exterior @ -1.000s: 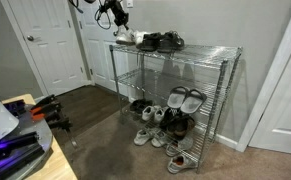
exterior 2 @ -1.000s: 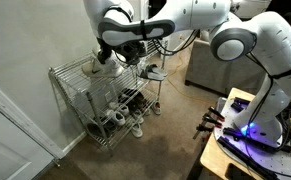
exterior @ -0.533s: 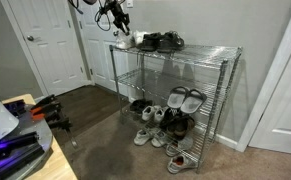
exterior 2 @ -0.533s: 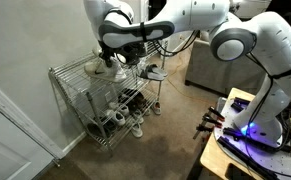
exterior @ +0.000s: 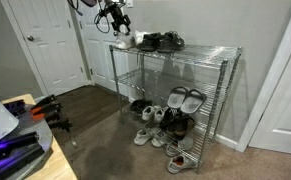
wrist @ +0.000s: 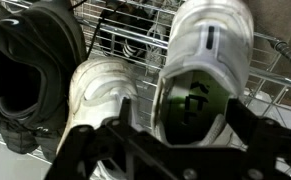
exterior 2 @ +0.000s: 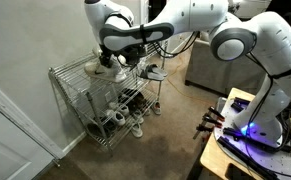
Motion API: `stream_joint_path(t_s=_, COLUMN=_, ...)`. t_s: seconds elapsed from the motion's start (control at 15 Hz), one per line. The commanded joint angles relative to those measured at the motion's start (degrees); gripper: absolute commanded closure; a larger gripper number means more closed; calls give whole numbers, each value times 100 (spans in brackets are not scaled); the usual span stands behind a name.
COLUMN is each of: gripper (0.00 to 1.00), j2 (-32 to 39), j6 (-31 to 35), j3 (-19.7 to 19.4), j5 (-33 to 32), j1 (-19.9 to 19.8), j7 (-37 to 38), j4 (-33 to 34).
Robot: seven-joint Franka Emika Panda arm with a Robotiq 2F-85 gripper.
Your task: Move the white shoes on the top rack to the right
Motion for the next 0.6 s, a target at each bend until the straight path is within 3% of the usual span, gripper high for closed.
stream_joint_path(t_s=0.0, gripper=0, j2=-181, j6=29, j3=115, j5=243, j1=-148, j7=17, j4=-405)
stream_joint_path(t_s=0.13, gripper=0, j2=-187, j6=72, j3=128, j5=351, j1=-191, j7=9, j4=-471)
stream_joint_path(t_s=0.2, gripper=25, j2=-190, j6=105, j3=149, j5=434, j1=-220, j7=6, j4=-488)
stream_joint_path(t_s=0.27, gripper=26, j2=-189, j6=113, j3=146, j5=474, j1=-228, j7=8, j4=-495)
stream_joint_path(t_s=0.53, gripper=53, j2=-177, j6=128, j3=162, j5=604, j1=-253, j7=18, j4=-484)
